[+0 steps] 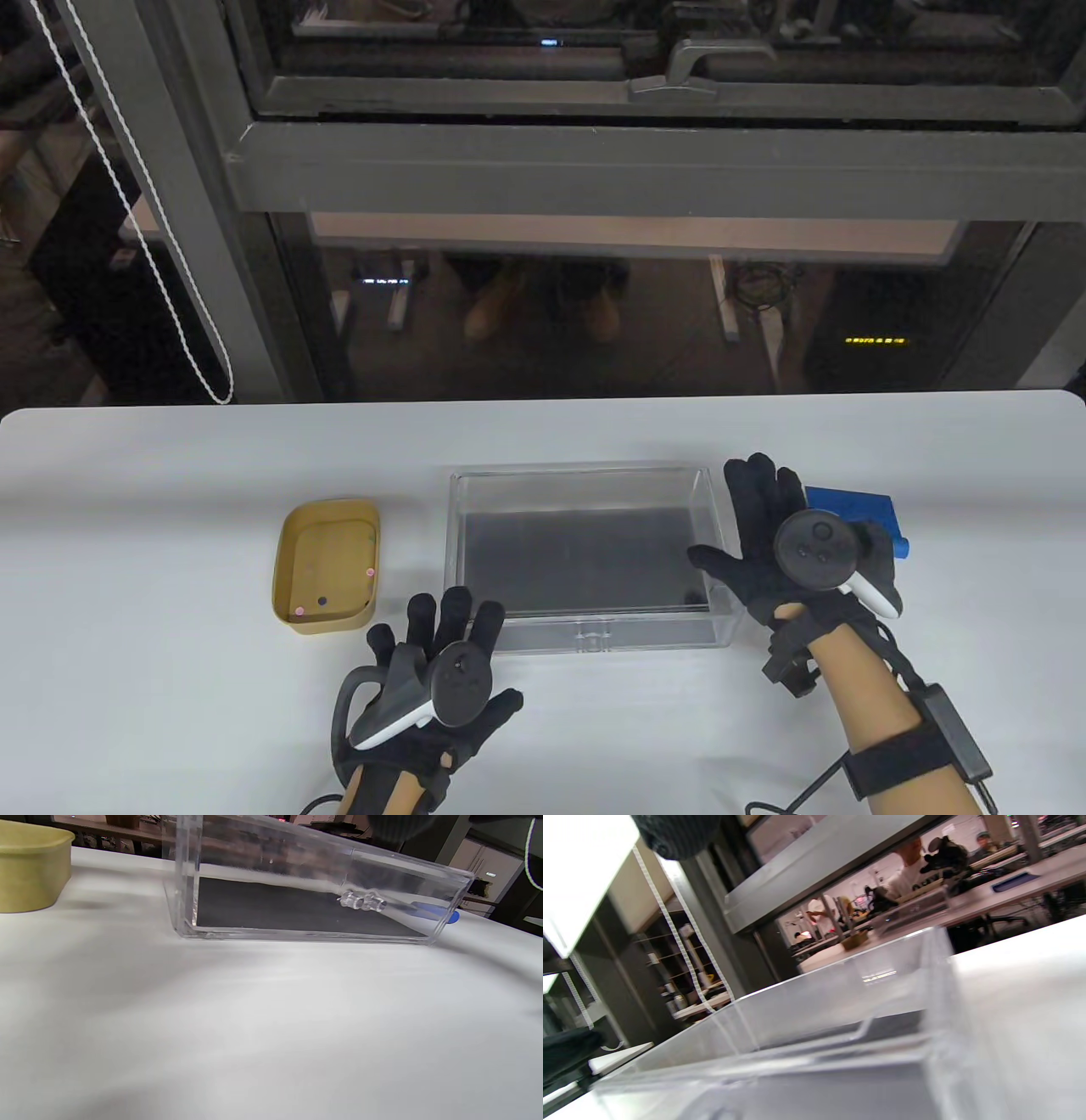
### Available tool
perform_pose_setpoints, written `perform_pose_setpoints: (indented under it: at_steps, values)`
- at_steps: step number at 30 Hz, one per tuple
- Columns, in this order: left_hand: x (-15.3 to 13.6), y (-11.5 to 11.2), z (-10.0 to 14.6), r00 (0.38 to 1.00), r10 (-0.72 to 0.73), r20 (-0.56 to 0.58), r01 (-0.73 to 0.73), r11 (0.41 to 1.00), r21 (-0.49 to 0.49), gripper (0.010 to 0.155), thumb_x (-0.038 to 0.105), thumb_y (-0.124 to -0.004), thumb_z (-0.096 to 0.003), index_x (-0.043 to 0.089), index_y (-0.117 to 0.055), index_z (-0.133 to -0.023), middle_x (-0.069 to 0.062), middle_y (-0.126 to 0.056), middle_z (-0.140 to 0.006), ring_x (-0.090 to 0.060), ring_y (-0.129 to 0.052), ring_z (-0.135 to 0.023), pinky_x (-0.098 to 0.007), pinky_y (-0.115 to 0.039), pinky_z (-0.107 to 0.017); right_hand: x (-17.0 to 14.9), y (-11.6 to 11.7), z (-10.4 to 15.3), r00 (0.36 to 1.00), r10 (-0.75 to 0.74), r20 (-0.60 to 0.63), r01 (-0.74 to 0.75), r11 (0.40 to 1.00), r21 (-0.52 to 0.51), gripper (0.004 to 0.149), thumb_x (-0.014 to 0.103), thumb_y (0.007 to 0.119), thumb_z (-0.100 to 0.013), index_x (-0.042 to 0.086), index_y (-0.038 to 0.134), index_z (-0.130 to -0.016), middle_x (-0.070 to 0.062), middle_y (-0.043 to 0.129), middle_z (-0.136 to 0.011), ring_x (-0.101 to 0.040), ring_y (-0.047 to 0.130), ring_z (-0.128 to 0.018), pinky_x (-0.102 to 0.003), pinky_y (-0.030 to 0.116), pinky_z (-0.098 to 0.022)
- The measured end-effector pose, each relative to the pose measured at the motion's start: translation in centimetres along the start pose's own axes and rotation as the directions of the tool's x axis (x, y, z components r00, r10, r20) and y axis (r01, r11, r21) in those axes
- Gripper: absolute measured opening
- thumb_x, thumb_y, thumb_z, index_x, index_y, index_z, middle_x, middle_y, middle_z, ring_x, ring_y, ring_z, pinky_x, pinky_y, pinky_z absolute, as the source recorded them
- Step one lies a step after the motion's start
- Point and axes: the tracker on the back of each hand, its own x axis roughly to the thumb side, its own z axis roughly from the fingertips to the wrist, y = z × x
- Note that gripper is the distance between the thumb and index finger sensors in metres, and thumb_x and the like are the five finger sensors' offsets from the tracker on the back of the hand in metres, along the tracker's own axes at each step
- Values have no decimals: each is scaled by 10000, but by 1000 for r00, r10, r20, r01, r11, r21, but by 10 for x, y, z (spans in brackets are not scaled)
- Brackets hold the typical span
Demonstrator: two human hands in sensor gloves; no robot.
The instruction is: Scrape buttons from drawer organizer into bento box
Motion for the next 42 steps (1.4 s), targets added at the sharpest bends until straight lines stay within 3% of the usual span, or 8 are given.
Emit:
perform_pose_setpoints:
  at_steps: [8, 21, 42]
  values:
    - [6, -1, 4, 998, 5, 56, -6, 1000, 15, 854, 670, -546, -550, 322, 13, -1093, -92, 141, -1161, -464, 94, -1041, -806, -60, -642, 33, 37, 28, 995, 30, 95, -38, 996, 78, 979, 654, 677, -476, 192, 47, -1066, -243, 61, -1132, -636, 75, -969, -875, 238, -583]
    - [17, -8, 7, 995, -4, 100, 4, 1000, 0, 860, 678, -536, -545, 318, 27, -1087, -102, 160, -1148, -470, 99, -1035, -807, -61, -638, 35, 73, 60, 987, 59, 151, -88, 977, 196, 1036, 696, 708, -447, 208, 35, -1065, -229, 16, -1124, -603, 9, -968, -884, 185, -575]
    - [18, -13, 3, 995, -2, 100, 3, 1000, -16, 863, 679, -536, -544, 317, 33, -1083, -106, 164, -1144, -468, 98, -1034, -807, -61, -637, 27, 84, 58, 965, 193, 178, -228, 952, 204, 1017, 669, 716, -453, 206, 47, -1063, -228, 32, -1125, -590, 9, -970, -871, 169, -579]
